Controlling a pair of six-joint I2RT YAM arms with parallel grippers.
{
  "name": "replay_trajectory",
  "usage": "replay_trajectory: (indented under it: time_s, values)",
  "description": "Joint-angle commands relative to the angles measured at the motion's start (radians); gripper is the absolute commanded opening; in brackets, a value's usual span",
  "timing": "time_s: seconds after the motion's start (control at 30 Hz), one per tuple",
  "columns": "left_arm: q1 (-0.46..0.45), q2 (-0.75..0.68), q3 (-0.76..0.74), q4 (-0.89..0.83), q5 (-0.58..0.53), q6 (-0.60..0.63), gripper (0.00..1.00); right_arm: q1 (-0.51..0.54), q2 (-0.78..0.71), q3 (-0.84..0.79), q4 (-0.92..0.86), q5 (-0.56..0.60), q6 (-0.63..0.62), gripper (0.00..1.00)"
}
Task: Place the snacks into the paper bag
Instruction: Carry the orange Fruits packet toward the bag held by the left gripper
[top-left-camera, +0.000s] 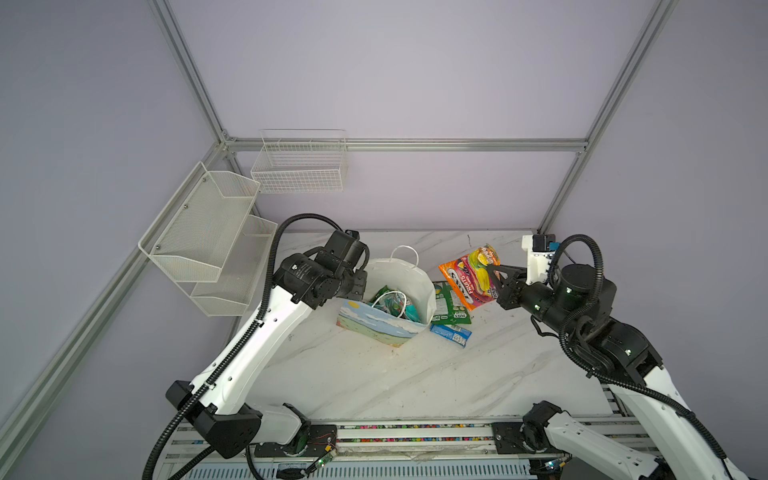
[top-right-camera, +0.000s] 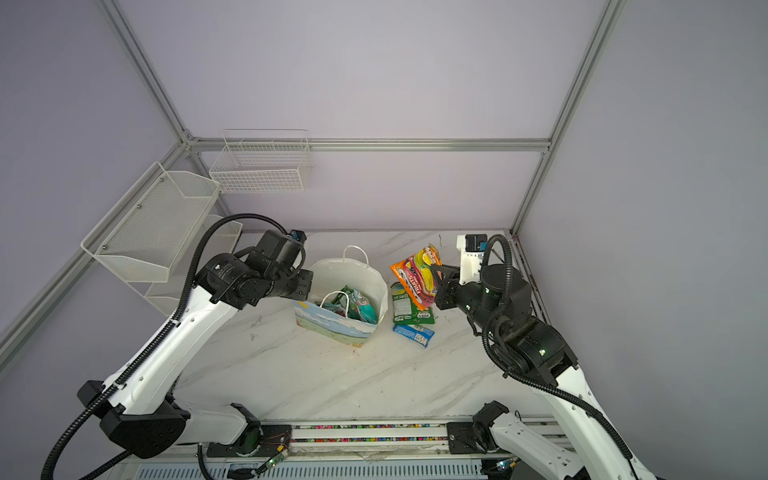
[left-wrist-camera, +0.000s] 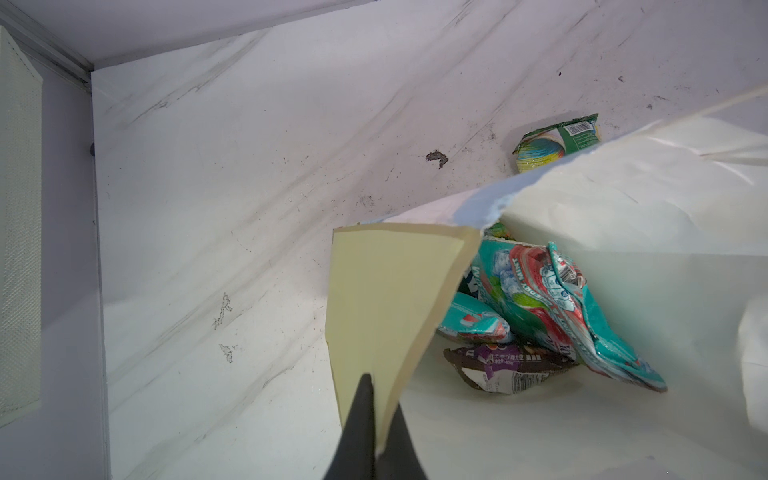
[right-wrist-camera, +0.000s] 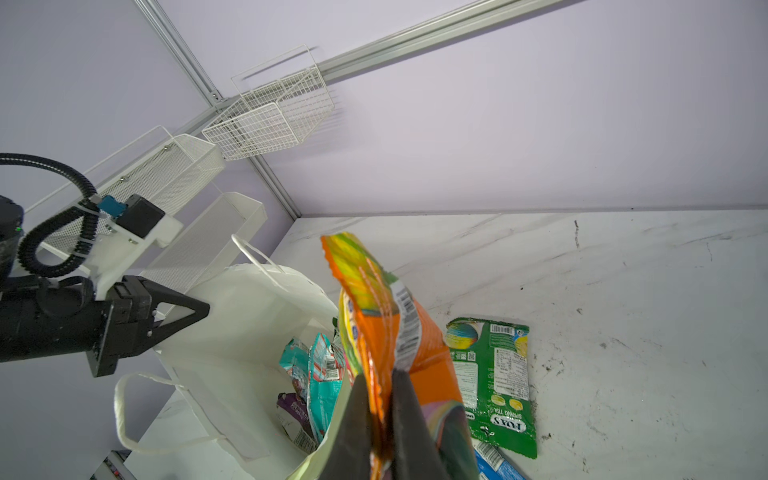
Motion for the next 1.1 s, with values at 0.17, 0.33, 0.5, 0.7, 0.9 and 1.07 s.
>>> replay_trajectory:
  time_s: [0.17, 0.33, 0.5, 0.7, 0.9, 1.07]
  values:
    - [-0.014, -0.006, 0.130, 0.018, -0.038, -0.011, 0.00, 0.002, -0.027, 0.047, 0.128, -0.063, -0.021, 0.00]
    - [-0.022, 0.001, 0.136, 0.016, -0.042, -0.012, 0.00, 0.001, -0.023, 0.052, 0.151, -0.088, -0.017, 0.00]
    - [-0.029, 0.005, 0.139, 0.013, -0.046, -0.012, 0.00, 0.001, -0.023, 0.047, 0.174, -0.111, -0.012, 0.00]
    - [-0.032, 0.005, 0.145, 0.013, -0.047, -0.014, 0.00, 0.001, -0.018, 0.043, 0.196, -0.140, 0.000, 0.00]
    - [-0.038, 0.003, 0.148, 0.012, -0.050, -0.014, 0.00, 0.001, -0.013, 0.036, 0.221, -0.166, 0.016, 0.00]
    - [-0.041, 0.004, 0.161, 0.006, -0.052, -0.014, 0.00, 0.001, -0.007, 0.030, 0.241, -0.185, 0.029, 0.00]
